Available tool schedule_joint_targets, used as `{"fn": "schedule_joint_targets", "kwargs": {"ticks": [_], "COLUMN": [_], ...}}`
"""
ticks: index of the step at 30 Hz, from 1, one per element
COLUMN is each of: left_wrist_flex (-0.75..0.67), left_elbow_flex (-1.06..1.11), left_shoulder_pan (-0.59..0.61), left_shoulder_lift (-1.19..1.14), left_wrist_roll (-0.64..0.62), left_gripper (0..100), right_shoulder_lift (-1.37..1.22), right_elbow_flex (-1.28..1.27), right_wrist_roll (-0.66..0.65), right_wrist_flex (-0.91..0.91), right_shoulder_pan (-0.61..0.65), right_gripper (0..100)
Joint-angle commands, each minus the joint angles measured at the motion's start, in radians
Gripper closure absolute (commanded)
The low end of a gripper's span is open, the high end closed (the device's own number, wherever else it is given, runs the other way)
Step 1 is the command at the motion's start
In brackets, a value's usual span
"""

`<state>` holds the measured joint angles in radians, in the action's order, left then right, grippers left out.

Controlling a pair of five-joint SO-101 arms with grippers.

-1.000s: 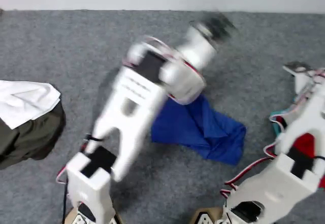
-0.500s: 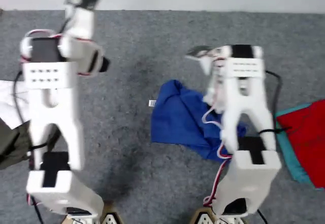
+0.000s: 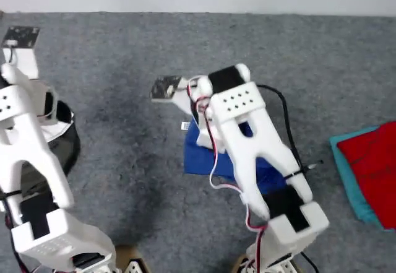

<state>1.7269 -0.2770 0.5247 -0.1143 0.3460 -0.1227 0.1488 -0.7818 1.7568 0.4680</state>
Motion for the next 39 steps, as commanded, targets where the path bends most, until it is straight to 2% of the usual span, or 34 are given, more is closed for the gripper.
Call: {"fn": "schedule_joint_targets", "kwargs": {"ticks": [1, 6, 10, 16, 26, 32, 39], "left_wrist_flex": [0.026, 0.026, 0.026, 0.028, 0.028, 0.028, 0.028], "left_elbow_flex": [0.005, 0.007, 0.007, 0.007, 0.033, 0.128, 0.128], "left_shoulder_pan": [0.044, 0.052, 0.051, 0.057, 0.057, 0.057, 0.058], "left_shoulder_lift": [0.049, 0.049, 0.049, 0.049, 0.051, 0.058, 0.060], "left_wrist_roll": [0.026, 0.025, 0.023, 0.023, 0.023, 0.023, 0.028], "left_gripper": [78, 78, 78, 78, 78, 79, 91], "right_shoulder_lift": [0.127, 0.206, 0.199, 0.105, -0.094, -0.159, -0.312], "right_elbow_flex": [-0.140, -0.350, -0.411, -0.413, -0.350, -0.146, 0.011], "right_wrist_roll": [-0.041, -0.083, -0.083, 0.014, 0.023, 0.087, 0.087], "right_wrist_flex": [0.042, 0.036, -0.015, -0.183, -0.302, -0.335, -0.338], "right_shoulder_pan": [0.025, 0.111, 0.179, 0.179, 0.174, 0.084, -0.068], "right_gripper": [69.6, 69.6, 69.6, 69.6, 70.3, 82.0, 92.9]}}
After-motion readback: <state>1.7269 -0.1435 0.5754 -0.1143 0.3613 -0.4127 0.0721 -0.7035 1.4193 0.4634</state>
